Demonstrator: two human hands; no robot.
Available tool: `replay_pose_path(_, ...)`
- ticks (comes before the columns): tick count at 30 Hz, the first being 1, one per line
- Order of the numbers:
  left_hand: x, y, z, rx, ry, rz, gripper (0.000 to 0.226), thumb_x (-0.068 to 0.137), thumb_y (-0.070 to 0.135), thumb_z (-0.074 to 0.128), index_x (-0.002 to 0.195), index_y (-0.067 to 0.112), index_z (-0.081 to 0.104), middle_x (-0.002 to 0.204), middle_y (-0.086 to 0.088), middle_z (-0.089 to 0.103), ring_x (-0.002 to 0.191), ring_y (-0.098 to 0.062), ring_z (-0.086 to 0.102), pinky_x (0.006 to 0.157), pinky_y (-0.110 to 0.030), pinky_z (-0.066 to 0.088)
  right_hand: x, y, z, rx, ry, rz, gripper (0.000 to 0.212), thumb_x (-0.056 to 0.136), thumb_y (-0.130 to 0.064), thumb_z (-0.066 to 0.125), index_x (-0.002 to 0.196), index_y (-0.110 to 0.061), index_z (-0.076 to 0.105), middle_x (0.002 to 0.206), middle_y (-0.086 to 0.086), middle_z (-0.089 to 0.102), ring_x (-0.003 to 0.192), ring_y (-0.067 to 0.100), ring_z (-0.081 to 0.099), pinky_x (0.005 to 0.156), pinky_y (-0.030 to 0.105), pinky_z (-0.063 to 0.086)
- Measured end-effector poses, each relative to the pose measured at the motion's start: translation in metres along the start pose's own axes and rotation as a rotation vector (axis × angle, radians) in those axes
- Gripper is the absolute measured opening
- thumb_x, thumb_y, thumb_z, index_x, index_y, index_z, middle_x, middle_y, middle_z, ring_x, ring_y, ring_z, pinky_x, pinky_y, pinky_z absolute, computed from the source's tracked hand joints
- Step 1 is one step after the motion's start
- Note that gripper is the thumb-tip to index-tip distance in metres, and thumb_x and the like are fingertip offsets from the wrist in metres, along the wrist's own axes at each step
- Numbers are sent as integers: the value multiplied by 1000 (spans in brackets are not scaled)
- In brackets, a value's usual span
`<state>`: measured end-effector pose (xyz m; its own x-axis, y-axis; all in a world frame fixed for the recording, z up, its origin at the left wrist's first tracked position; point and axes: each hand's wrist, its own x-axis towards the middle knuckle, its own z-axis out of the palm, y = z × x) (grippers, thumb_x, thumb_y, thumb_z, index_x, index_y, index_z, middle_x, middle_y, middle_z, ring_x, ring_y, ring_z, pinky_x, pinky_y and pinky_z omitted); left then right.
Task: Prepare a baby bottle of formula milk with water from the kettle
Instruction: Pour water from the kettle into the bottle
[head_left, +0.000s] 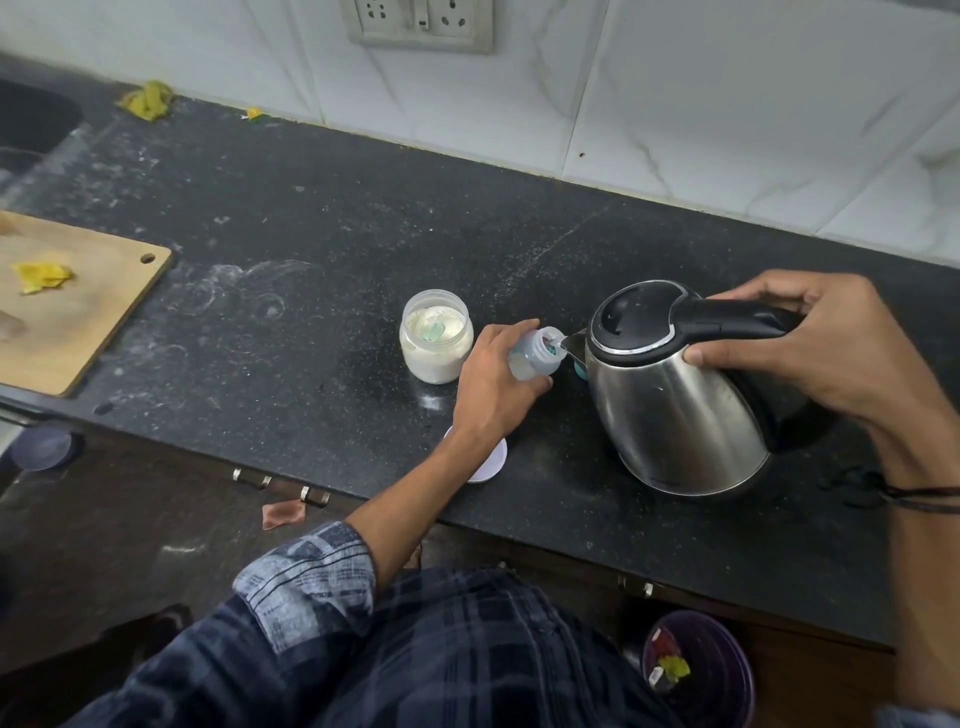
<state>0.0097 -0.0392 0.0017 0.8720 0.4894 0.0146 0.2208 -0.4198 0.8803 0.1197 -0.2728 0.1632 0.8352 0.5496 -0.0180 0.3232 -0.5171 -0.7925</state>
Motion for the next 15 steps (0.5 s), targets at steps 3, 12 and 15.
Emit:
replay_pose_path(3, 0, 0, 0, -3, -1, -3, 70, 75, 12, 88, 141, 20, 63, 126, 2, 60, 113, -11, 56, 100, -20, 40, 0, 0, 0, 2, -3, -3, 56, 48, -56, 96, 98, -34, 81, 93, -10, 81, 92, 17, 77, 87, 36, 57)
replay_pose_path(12, -1, 0, 0, -8, -2, -8, 71, 76, 12, 88, 141, 20, 62, 126, 3, 59, 110, -8, 54, 98, -18, 38, 0, -2, 1, -1, 1, 12, 62, 47, -59, 97, 100, -33, 81, 94, -8, 81, 95, 22, 78, 97, 54, 58)
replay_pose_path(15, -1, -1, -1, -11, -1, -12, 70, 76, 12, 88, 141, 20, 62, 126, 4, 59, 110, -7, 53, 98, -17, 38, 0, -3, 1, 7, -2, 22, 68, 43, -66, 96, 100, -33, 81, 94, -7, 81, 95, 23, 78, 97, 54, 58)
